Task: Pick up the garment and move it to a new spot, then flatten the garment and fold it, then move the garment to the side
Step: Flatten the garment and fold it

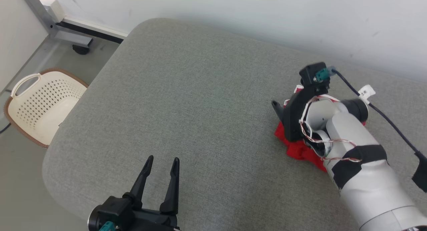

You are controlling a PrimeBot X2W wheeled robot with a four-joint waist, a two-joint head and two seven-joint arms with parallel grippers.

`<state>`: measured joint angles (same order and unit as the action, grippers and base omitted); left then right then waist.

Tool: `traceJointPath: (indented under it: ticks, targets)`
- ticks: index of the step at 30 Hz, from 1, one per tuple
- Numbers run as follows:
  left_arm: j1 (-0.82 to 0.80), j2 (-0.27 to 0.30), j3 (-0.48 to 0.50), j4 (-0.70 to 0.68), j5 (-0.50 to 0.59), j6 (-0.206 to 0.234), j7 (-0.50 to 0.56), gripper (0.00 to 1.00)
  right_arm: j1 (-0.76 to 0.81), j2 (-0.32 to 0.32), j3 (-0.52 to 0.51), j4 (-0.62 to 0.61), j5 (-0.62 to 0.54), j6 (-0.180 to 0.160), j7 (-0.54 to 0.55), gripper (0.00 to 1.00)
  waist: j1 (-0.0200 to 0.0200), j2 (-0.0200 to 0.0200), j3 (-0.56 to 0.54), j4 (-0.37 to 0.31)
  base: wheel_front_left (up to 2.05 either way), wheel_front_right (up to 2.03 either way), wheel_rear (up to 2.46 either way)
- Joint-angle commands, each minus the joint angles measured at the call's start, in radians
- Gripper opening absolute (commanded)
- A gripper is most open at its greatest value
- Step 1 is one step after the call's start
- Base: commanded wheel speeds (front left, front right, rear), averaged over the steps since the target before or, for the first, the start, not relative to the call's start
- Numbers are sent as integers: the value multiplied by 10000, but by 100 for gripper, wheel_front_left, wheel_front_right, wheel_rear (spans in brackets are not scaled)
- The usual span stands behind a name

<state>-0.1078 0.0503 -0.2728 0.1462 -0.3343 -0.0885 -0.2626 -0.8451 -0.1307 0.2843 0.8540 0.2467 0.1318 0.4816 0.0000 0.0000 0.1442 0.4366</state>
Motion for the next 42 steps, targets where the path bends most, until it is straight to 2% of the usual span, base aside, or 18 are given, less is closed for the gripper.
traceJointPath:
  ticks: [1, 8, 12, 14, 15, 16, 17, 29, 42]
  targets:
    - [32, 1, 80, 19, 58, 17, -19, 100, -250, 34, 37, -235, 278, -27, -327, 100, 0, 0, -81, -67, 0, 0, 0]
    - [283, 1, 490, -179, 332, 41, -19, 100, -159, -1042, 226, -1057, 400, -27, -1288, 100, 0, 0, -317, -548, 0, 0, 0]
    - [262, 1, 562, -210, 420, -43, -19, 100, 395, -1697, -60, -899, 157, -27, -1323, 100, 0, 0, -381, -739, 0, 0, 0]
    - [273, 3, 576, -231, 423, -64, -19, 100, 680, -1782, -193, -774, 201, -27, -1269, 100, 0, 0, -366, -801, 0, 0, 0]
    - [272, 1, 572, -239, 415, -49, -19, 100, 794, -1789, -212, -736, 196, -27, -1285, 83, 0, 0, -348, -823, 0, 0, 0]
    - [264, 1, 561, -245, 402, -56, -19, 100, 909, -1776, -190, -693, 187, -27, -1296, 23, 0, 0, -323, -841, 0, 0, 0]
    - [249, 1, 549, -246, 388, -65, -19, 100, 1021, -1743, -126, -652, 172, -27, -1315, 0, 0, 0, -295, -854, 0, 0, 0]
    - [97, 1, 557, -192, 263, -47, -19, 100, 1157, -948, 1734, -703, 459, -27, -1091, 0, 0, 0, -164, -971, 0, 0, 0]
    - [386, 1, 656, -58, 346, -80, -20, 100, 1922, -850, 4631, -1888, 1602, -27, -668, 0, 0, 0, -571, -965, 0, 0, 0]
